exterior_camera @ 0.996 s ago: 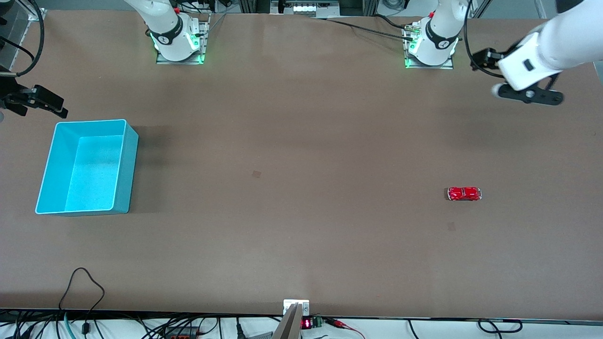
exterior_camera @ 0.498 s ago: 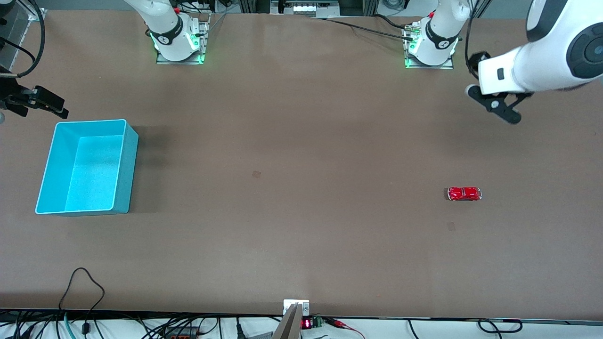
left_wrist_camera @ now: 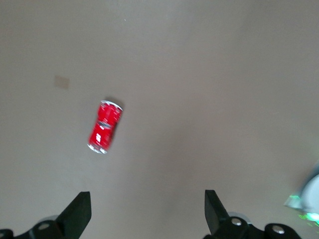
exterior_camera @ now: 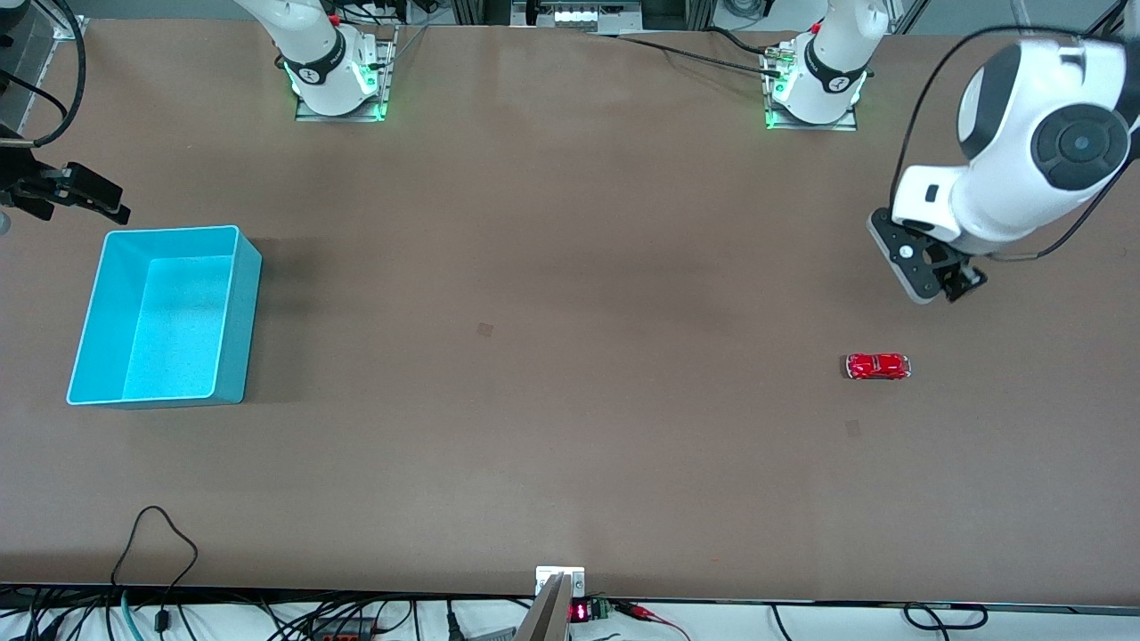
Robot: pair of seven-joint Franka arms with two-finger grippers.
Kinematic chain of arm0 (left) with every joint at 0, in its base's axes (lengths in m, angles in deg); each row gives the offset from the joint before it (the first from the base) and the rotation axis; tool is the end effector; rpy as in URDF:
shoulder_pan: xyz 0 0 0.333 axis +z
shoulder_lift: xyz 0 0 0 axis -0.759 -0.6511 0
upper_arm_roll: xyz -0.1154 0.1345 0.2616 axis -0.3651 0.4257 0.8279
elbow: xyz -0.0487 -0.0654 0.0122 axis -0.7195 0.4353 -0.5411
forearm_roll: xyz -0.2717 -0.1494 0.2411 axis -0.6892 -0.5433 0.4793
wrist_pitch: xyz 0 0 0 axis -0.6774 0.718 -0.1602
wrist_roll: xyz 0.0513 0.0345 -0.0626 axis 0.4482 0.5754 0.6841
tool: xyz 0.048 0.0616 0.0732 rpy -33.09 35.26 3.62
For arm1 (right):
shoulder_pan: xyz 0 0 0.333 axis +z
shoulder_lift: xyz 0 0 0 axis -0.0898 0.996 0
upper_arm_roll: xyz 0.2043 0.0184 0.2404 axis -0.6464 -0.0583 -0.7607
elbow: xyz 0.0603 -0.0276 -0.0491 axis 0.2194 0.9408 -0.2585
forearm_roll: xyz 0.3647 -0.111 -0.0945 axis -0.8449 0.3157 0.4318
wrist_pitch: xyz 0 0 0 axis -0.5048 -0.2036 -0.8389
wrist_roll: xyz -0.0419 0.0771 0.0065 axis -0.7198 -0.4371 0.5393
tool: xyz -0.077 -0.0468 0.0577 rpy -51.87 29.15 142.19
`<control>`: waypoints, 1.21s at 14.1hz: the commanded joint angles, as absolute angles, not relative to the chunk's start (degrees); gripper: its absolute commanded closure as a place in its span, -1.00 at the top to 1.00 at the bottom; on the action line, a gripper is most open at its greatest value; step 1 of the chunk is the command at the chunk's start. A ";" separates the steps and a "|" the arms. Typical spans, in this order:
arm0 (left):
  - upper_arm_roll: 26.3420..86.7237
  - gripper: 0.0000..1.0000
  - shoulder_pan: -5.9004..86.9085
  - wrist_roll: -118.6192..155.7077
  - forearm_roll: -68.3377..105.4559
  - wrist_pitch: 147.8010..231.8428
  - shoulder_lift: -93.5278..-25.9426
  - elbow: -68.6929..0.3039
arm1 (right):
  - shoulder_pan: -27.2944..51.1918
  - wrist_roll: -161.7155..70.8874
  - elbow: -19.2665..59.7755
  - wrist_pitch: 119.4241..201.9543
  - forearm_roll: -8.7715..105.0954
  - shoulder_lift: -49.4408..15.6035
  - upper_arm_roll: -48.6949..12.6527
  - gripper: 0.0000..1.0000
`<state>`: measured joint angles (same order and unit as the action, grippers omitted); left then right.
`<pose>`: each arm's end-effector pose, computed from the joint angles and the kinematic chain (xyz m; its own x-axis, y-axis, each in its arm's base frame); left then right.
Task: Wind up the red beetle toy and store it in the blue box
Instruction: 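Move the left gripper toward the red beetle toy car, then lower the left gripper and grasp the red toy car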
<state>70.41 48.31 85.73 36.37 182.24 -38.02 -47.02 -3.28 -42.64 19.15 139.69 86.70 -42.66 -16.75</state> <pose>0.5580 -0.0414 0.4306 0.3395 -0.9240 -0.1761 -0.9350 -0.3518 0.0435 0.5442 -0.0501 0.5888 0.9989 -0.0429 -0.0204 -0.0425 -0.9988 0.0225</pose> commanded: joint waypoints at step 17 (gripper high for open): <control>69.94 0.45 58.43 114.46 37.39 217.41 -63.91 -48.12 | -2.25 -43.63 18.70 140.08 87.03 -42.23 -16.88 1.00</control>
<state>70.42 57.66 111.32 36.46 216.33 -62.64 -49.51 -2.11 -42.91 19.10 139.78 86.73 -42.58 -16.96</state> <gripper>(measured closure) 0.128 0.000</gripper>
